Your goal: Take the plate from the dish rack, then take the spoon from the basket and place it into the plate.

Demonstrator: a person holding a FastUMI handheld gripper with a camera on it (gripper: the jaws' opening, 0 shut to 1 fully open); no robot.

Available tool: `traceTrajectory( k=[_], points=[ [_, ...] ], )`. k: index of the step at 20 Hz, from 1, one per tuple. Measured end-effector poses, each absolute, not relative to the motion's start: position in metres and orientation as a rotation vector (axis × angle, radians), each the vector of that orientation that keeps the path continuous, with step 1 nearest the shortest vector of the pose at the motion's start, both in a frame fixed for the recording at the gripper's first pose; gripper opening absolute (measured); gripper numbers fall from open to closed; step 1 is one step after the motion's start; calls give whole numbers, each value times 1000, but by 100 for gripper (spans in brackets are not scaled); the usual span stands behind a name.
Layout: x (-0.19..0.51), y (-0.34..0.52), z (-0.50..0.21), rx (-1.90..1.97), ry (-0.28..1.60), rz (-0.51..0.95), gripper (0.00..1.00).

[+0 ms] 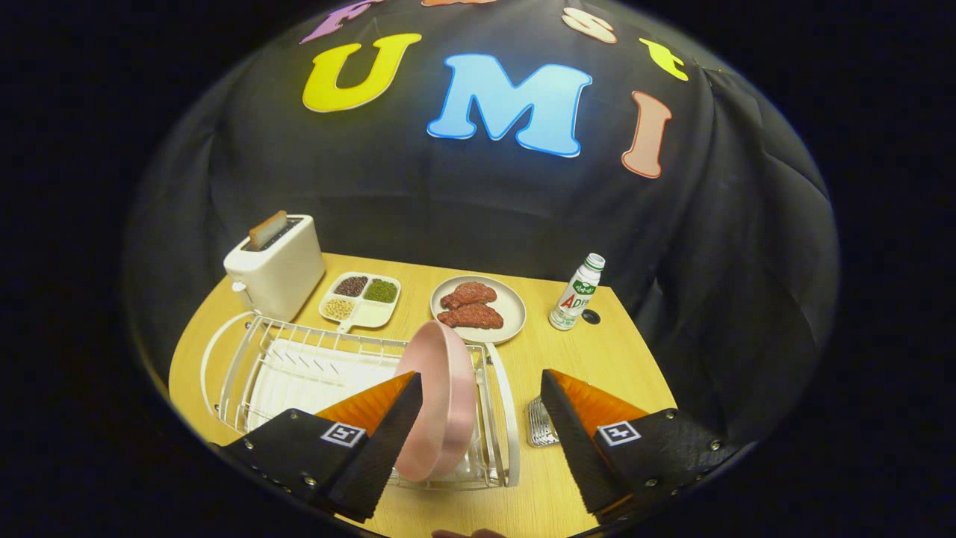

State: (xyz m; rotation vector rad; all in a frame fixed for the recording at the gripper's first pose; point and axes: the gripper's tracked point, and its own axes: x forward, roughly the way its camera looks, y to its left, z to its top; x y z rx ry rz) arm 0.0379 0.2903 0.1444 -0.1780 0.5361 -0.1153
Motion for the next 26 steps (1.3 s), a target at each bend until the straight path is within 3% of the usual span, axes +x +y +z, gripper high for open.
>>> traceTrajectory(
  k=[5, 8, 9, 10, 12, 13, 15, 26],
  points=[
    [49, 284, 129, -209, 591, -192, 93],
    [50, 276, 125, -225, 612, -234, 79],
    [52, 276, 122, -224, 623, -239, 56],
    [52, 279, 120, -228, 633, -244, 47],
    [56, 284, 116, -251, 648, -244, 18],
    [54, 286, 118, -256, 644, -248, 14],
    [52, 290, 119, -279, 662, -260, 8],
    [61, 295, 171, -476, 611, -340, 8]
  ],
)
